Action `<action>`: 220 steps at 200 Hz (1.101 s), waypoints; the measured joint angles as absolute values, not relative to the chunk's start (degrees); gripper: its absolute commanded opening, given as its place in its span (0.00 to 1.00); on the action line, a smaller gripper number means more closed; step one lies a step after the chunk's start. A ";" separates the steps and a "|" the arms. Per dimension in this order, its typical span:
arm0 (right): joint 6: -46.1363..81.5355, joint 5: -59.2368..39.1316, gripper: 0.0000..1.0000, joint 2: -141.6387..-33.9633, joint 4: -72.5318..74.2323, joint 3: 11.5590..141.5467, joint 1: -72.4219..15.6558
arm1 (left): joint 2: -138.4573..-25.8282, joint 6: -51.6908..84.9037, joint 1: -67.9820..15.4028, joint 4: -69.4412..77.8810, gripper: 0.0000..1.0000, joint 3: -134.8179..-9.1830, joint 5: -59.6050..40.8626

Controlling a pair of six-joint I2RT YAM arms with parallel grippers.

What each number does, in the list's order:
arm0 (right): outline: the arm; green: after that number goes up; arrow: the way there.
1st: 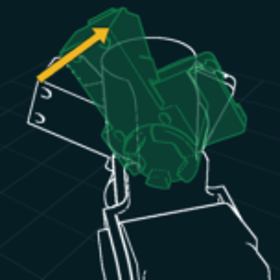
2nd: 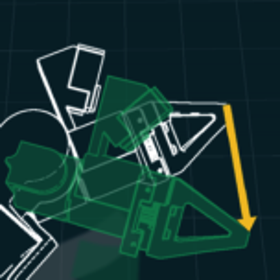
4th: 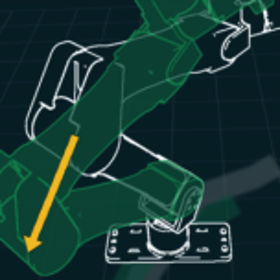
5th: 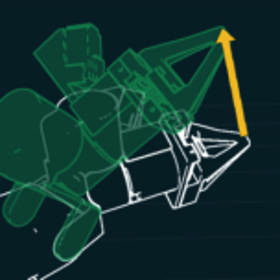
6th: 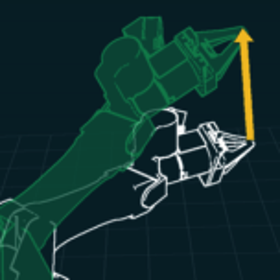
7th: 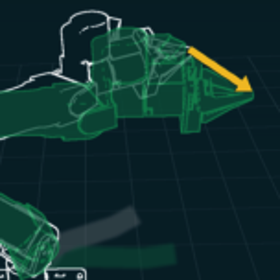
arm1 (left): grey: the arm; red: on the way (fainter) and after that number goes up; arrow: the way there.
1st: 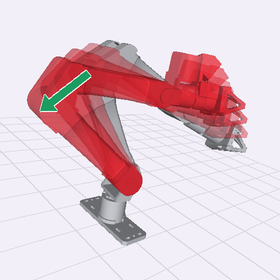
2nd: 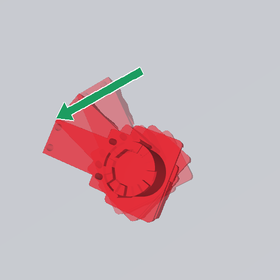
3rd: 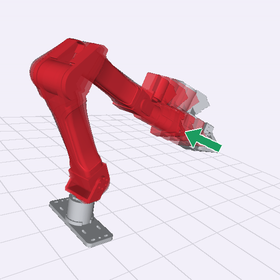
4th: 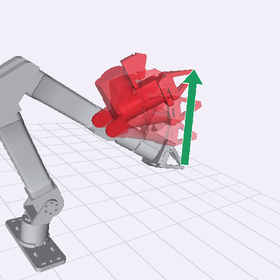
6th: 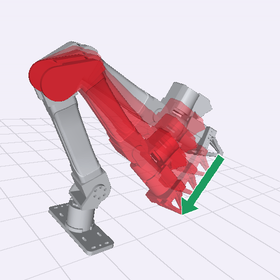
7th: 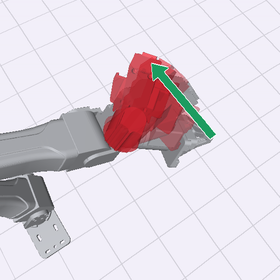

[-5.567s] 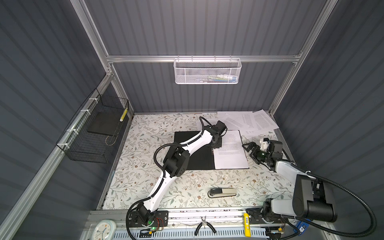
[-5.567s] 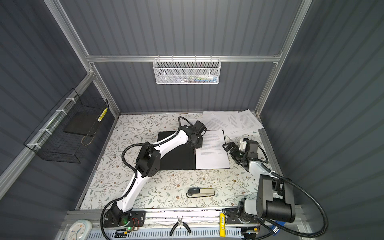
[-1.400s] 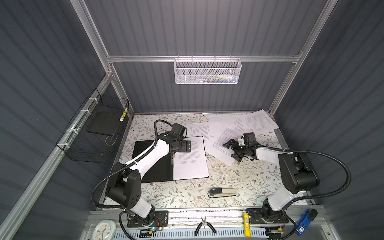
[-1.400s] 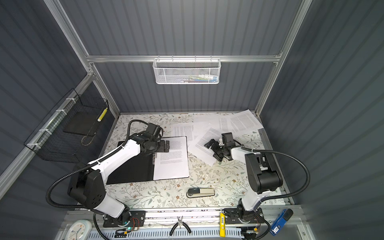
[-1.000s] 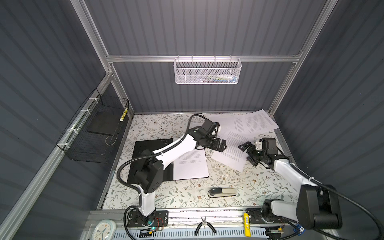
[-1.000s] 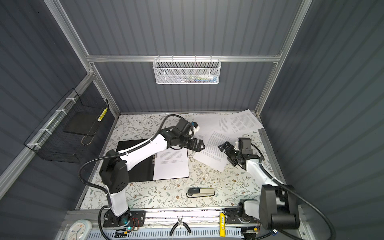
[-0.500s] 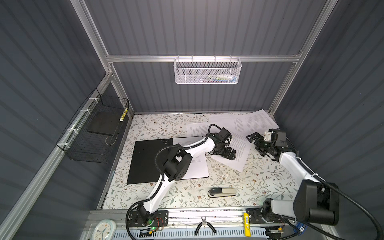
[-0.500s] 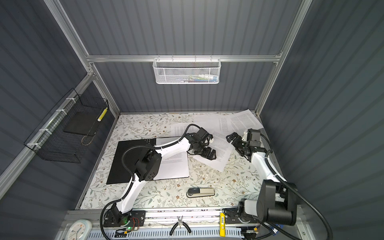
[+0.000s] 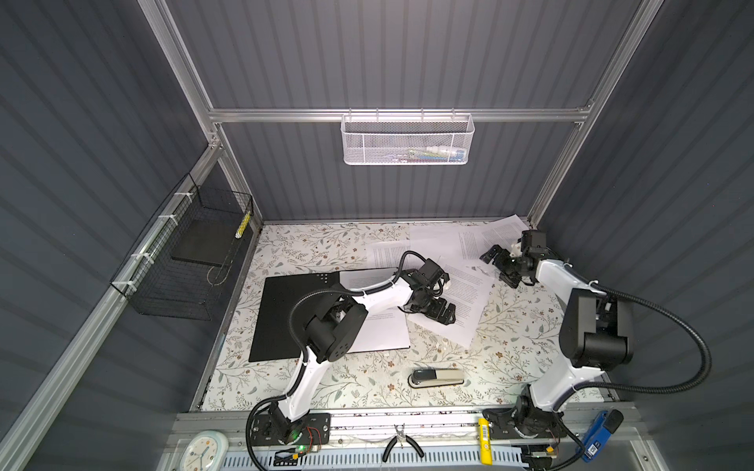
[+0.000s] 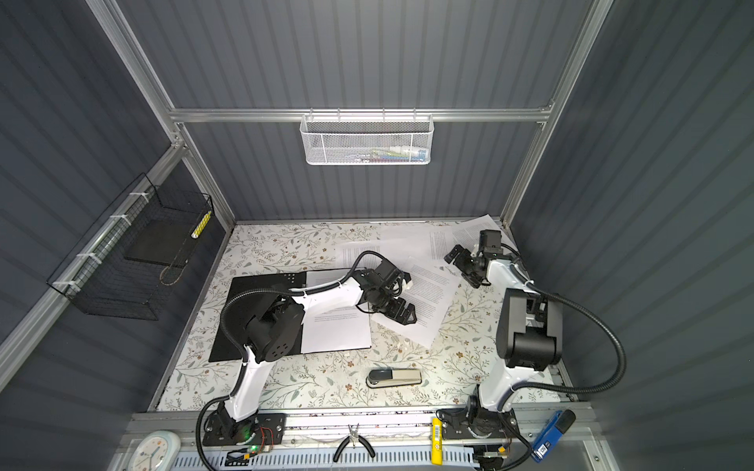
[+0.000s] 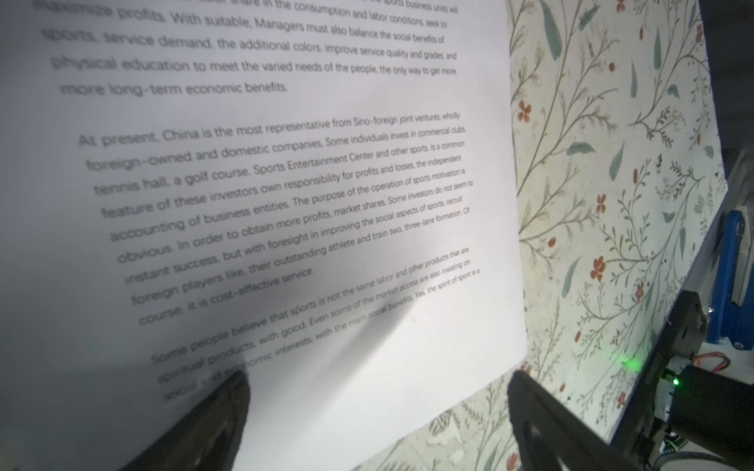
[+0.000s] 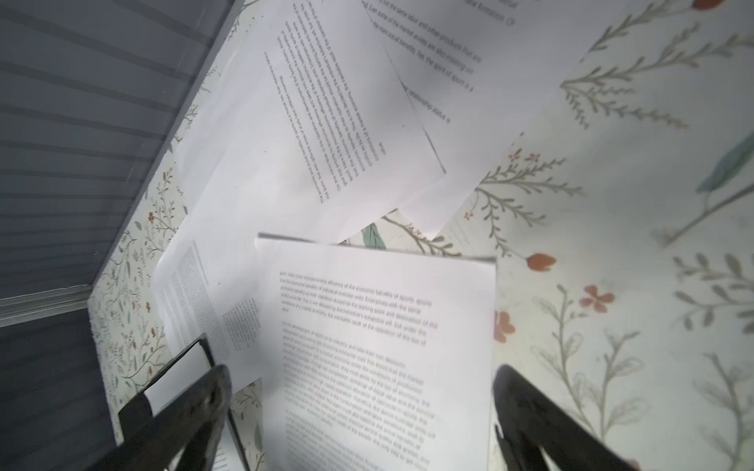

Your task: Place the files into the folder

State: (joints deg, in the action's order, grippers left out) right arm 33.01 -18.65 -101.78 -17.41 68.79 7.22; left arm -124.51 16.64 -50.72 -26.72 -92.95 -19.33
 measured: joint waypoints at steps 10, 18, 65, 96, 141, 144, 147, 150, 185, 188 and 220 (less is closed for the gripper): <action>32.71 -17.58 0.99 -103.15 -18.61 69.56 7.18 | -123.11 16.56 -50.72 -26.68 0.99 -90.83 -19.20; 32.40 -16.75 0.99 -104.16 -19.35 69.63 7.11 | -122.15 16.47 -50.72 -26.65 1.00 -89.43 -18.92; 30.72 -13.34 0.99 -109.78 -24.62 72.10 5.08 | -119.87 15.55 -50.72 -26.85 1.00 -86.24 -17.63; 30.24 -12.36 0.99 -112.03 -26.70 75.11 3.29 | -119.87 15.38 -50.72 -26.94 1.00 -86.30 -17.61; 29.34 -11.53 0.99 -113.54 -30.39 77.67 1.34 | -119.90 15.18 -50.72 -27.18 1.00 -86.48 -17.58; 29.34 -11.53 0.99 -113.54 -30.57 77.71 1.23 | -119.90 15.16 -50.72 -27.20 1.00 -86.48 -17.58; 29.32 -11.53 0.99 -113.56 -30.76 77.76 1.10 | -119.92 15.16 -50.72 -27.24 1.00 -86.52 -17.58; 29.30 -11.53 0.99 -113.58 -31.00 77.82 1.02 | -119.92 15.16 -50.72 -27.29 1.00 -86.54 -17.58; 28.95 -12.49 0.99 -113.51 -32.40 77.89 -0.47 | -120.36 15.18 -50.72 -28.16 1.00 -87.37 -17.61; 28.95 -12.80 0.99 -113.47 -32.40 77.84 -0.58 | -120.40 15.18 -50.72 -28.23 1.00 -87.44 -17.61; 29.71 -20.10 0.99 -110.13 -28.93 72.44 -1.39 | -120.66 15.18 -50.72 -28.75 1.00 -87.99 -17.63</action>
